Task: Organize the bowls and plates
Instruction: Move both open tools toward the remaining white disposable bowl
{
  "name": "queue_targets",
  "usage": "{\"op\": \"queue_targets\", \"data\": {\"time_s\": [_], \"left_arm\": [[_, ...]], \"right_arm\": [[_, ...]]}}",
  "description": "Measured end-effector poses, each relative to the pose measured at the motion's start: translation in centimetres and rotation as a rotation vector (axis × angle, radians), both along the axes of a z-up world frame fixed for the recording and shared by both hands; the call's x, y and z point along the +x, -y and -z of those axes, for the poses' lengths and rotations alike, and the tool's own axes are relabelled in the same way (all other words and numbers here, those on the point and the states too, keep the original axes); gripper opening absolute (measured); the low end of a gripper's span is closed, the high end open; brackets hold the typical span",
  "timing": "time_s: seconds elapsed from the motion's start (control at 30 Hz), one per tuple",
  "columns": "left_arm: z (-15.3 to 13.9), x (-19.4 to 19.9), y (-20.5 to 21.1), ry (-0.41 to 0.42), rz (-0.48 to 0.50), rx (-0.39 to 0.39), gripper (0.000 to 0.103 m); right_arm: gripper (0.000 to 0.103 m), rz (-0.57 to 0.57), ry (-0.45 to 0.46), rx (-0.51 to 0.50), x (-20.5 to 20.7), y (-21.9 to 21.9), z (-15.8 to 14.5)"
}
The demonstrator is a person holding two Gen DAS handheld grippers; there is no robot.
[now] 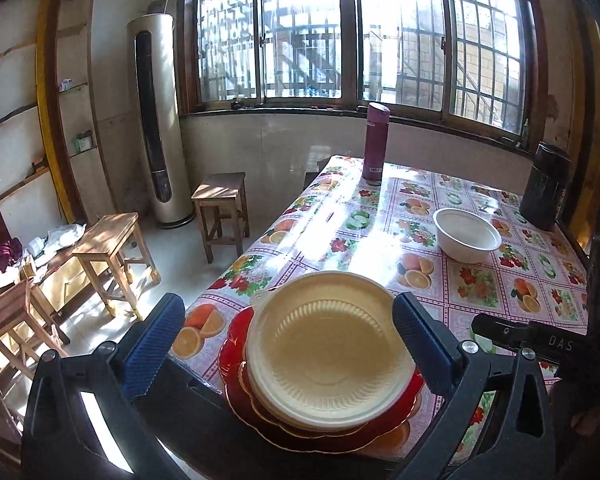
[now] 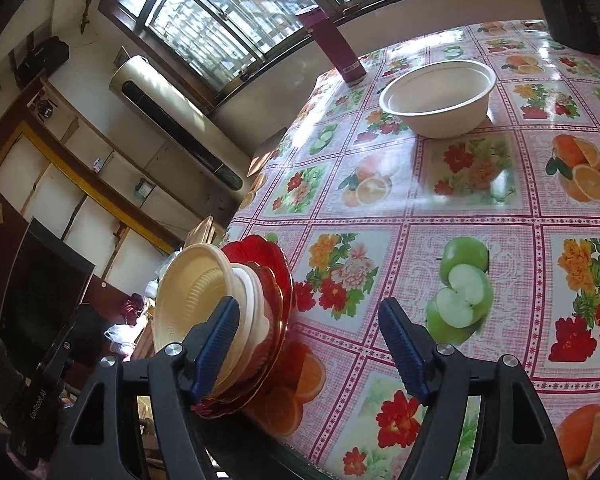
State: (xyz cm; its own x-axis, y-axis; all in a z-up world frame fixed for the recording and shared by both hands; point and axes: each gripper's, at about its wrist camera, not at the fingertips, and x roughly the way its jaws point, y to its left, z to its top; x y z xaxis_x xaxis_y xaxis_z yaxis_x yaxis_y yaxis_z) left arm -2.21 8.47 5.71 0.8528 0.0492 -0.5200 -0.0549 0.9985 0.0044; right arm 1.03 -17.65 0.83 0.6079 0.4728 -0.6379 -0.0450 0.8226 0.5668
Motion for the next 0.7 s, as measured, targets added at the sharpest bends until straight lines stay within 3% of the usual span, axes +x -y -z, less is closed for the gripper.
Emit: {"op": "queue_targets", "data": {"time_s": [0.7], "left_arm": [[-0.9,4.9,15.1,-0.035,0.279,0.099,0.103]], "right_arm": [[0.075,0.224,-0.016,0.091,1.3,13.0,2.1]]}}
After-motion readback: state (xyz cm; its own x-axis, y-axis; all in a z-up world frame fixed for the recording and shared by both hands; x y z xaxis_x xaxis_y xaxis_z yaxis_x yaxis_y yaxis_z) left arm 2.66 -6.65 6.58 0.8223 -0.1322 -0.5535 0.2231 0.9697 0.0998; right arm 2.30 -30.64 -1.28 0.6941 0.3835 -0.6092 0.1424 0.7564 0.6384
